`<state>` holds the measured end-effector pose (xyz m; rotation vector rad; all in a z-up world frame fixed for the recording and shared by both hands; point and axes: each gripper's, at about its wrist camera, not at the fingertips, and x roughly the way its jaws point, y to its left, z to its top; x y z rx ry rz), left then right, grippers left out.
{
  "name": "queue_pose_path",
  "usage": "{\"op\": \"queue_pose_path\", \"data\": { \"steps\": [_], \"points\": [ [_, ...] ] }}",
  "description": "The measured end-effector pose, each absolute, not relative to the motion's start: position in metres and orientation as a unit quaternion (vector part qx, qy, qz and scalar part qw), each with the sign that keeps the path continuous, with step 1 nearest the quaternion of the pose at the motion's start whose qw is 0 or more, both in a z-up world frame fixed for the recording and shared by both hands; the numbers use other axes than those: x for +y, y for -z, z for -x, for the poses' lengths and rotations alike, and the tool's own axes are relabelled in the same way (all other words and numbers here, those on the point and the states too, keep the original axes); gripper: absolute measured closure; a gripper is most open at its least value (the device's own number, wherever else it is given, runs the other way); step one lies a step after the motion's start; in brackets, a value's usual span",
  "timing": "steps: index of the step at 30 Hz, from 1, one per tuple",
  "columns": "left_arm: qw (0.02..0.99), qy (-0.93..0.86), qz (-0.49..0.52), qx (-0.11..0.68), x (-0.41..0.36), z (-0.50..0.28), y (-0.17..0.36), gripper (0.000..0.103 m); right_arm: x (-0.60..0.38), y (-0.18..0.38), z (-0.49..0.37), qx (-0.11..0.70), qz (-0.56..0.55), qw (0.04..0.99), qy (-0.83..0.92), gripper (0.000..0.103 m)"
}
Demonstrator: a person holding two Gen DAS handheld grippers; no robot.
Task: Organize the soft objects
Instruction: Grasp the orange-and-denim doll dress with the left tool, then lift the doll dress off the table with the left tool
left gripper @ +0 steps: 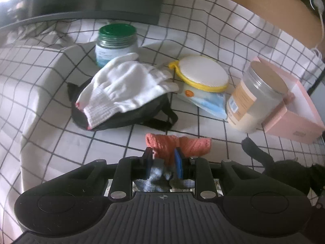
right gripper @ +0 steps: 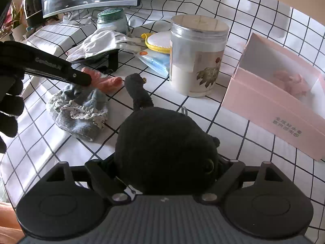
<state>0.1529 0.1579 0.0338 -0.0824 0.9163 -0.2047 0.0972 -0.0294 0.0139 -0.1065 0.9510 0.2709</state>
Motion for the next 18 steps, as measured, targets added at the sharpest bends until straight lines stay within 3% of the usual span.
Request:
{"op": "queue_pose_path", "data": {
  "steps": [9, 18],
  "points": [
    [0.907, 0.103, -0.015, 0.407, 0.154, -0.126, -0.053, 0.077, -0.034, -0.025, -0.094, 0.451, 0.063, 0.881, -0.13, 0.016],
    [0.882, 0.141, -0.08, 0.442, 0.125, -0.115, -0.026, 0.077, -0.043, -0.053, -0.097, 0.413, 0.061, 0.9, -0.124, 0.016]
  ]
}}
